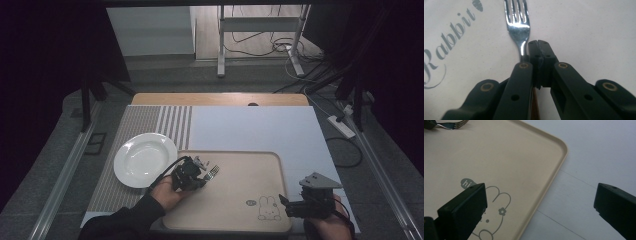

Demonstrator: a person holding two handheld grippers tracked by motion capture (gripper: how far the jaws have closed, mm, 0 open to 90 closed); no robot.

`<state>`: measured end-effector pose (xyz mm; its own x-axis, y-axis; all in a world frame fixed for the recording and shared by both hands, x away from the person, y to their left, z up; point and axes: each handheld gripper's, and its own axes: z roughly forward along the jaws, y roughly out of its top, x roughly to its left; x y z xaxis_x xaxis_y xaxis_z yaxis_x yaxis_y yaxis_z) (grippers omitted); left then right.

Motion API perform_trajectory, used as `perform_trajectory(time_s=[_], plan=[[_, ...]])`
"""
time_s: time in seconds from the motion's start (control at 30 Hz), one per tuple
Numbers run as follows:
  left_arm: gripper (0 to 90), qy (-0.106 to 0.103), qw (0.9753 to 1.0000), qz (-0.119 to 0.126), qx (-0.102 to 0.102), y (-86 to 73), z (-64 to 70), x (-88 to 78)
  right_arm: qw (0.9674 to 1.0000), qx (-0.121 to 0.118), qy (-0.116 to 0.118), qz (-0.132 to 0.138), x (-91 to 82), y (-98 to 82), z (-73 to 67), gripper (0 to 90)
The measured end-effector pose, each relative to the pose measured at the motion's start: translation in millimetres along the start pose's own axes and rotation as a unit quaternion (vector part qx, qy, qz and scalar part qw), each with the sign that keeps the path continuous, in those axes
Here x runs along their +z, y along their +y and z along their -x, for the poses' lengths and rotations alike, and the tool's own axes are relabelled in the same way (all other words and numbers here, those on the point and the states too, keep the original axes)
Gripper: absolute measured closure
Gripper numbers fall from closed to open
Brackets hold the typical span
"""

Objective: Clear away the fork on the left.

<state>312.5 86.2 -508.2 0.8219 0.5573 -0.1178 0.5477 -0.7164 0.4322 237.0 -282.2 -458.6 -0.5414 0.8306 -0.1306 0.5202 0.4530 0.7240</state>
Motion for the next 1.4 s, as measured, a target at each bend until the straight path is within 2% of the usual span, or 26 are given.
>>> perform_trajectory(time_s=[0.17, 0.37, 0.5, 0.93, 1.27, 1.4], plan=[[89.0, 0.01, 0.9999, 0.001, -0.01, -3.7, -5.4, -0.9, 1.0, -0.001, -0.001, 0.002, 0.0, -0.1, -0.4, 0.0], [89.0, 0.018, 0.9992, 0.006, -0.034, -10.0, -16.9, -4.5, 1.0, -0.002, 0.0, 0.002, -0.2, -0.1, -0.4, 0.0], [89.0, 0.015, 0.9984, 0.011, -0.052, -15.4, -25.2, -7.0, 1.0, -0.004, 0.0, 0.003, -0.5, -0.2, -0.8, 0.0], [89.0, 0.027, 0.9958, 0.012, -0.087, -26.0, -41.3, -13.7, 1.0, -0.007, -0.001, 0.003, -0.7, -0.2, -1.6, 0.0], [89.0, 0.042, 0.9939, 0.008, -0.102, -32.7, -49.2, -18.2, 1.0, -0.009, 0.0, 0.002, -0.5, -0.1, -1.9, 0.0], [87.8, 0.035, 0.9943, 0.014, -0.1, -34.1, -51.2, -18.4, 1.0, -0.009, 0.0, 0.002, -0.4, -0.1, -2.0, 0.0]])
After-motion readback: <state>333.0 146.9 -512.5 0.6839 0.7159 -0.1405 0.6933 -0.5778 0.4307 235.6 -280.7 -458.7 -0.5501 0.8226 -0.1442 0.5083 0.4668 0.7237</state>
